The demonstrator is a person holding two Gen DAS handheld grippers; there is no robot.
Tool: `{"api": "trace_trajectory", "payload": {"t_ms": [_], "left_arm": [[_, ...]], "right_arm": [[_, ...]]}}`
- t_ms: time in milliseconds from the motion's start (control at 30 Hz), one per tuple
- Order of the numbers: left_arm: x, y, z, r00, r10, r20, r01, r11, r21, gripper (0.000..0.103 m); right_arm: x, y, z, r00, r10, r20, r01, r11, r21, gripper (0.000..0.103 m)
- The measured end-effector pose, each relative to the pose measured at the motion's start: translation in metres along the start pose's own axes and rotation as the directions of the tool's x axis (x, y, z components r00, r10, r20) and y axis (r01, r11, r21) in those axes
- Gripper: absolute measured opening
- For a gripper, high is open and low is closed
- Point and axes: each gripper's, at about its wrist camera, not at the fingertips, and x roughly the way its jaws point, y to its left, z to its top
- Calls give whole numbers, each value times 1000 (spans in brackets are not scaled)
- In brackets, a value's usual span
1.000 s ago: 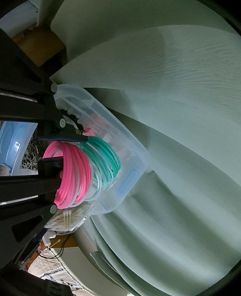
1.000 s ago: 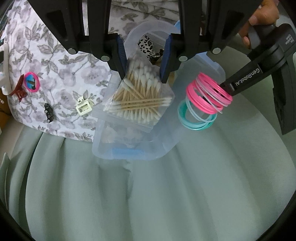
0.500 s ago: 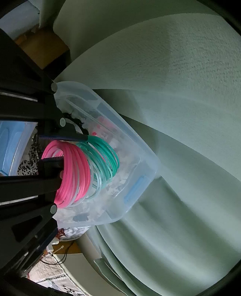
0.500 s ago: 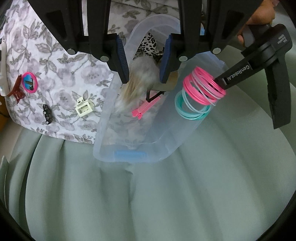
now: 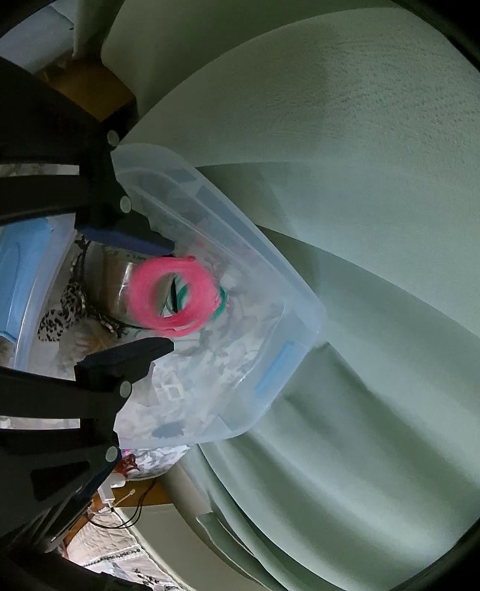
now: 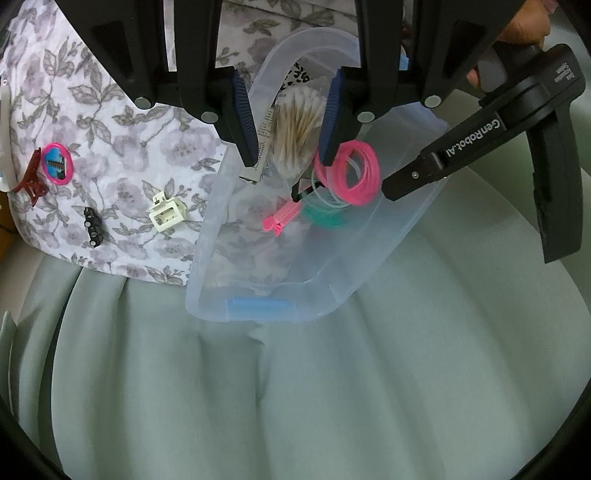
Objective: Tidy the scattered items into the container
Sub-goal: 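Lower the bangles into the clear box and open the left gripper while the right releases the swab bag inside, then withdraw both open grippers from the box toward the remaining items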
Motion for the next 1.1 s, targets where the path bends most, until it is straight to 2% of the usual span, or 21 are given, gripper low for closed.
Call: {"api": "trace_trajectory", "payload": {"t_ms": [433,667,767,900,1100], "left_arm": [[-14,-7,-3,1000,17,10,-17,1000,-4,47],[-32,-32,-11,998,-5,57,2,998,55,48],[-42,-48,-16,996,-21,90,13,996,94,56],[-53,-71,-23,991,-44,124,25,988,153,57],[-55,-101,-36,991,-62,122,34,975,218,58]], "right_arm": [[-11,-7,-5,1000,20,-11,-20,1000,22,38],[-29,-21,-15,999,31,15,-32,997,64,38],[-38,-31,-19,999,30,36,-33,996,86,38],[-51,-47,-26,998,23,64,-31,992,125,38],[-73,-72,-39,994,9,106,-28,983,183,38]]}}
